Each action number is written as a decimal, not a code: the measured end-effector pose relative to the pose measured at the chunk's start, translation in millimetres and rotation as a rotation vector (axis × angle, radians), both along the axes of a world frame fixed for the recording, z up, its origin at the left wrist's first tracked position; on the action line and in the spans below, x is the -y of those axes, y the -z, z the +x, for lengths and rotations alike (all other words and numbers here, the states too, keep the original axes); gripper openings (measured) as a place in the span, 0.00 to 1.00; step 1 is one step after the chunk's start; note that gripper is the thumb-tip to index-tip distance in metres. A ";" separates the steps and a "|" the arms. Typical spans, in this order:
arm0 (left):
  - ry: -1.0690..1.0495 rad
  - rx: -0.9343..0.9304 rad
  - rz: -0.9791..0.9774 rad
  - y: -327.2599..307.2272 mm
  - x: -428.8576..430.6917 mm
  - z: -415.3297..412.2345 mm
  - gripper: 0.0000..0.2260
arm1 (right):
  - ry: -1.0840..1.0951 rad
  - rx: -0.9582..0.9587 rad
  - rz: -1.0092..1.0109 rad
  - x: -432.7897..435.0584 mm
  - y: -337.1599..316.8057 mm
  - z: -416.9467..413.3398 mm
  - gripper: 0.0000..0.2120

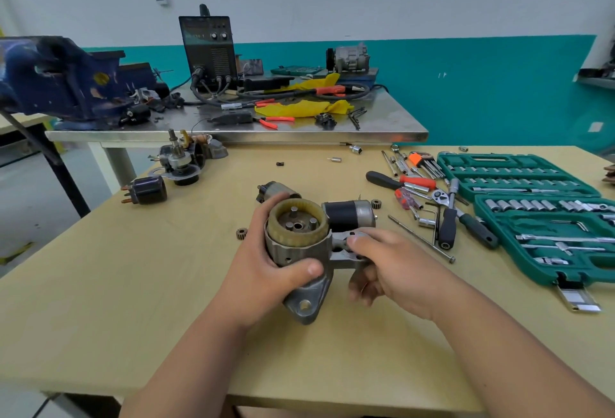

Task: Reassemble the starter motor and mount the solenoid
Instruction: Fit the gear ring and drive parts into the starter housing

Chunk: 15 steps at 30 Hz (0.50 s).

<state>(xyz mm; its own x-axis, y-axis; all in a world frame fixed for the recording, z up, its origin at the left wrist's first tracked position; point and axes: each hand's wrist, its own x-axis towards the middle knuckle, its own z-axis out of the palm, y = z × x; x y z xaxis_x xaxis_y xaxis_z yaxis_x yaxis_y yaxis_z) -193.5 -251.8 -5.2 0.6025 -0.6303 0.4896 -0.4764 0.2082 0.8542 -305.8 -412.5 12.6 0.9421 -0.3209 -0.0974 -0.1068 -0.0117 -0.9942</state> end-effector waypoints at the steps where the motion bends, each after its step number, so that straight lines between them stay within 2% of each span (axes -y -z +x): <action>1: 0.006 0.000 0.006 1.6 -0.1 0.1 0.37 | -0.012 -0.003 -0.021 1.1 -0.6 0.4 0.09; 8: -0.113 0.196 -0.077 9.3 0.3 -3.8 0.38 | 0.000 0.065 -0.158 2.3 -2.5 1.5 0.09; 12: -0.111 0.141 -0.110 3.6 2.2 -8.5 0.28 | -0.004 0.084 -0.278 1.2 -2.6 -2.4 0.09; 15: -0.107 0.087 -0.066 -4.3 1.7 -7.0 0.27 | -0.046 0.109 -0.387 0.8 -7.3 -6.6 0.11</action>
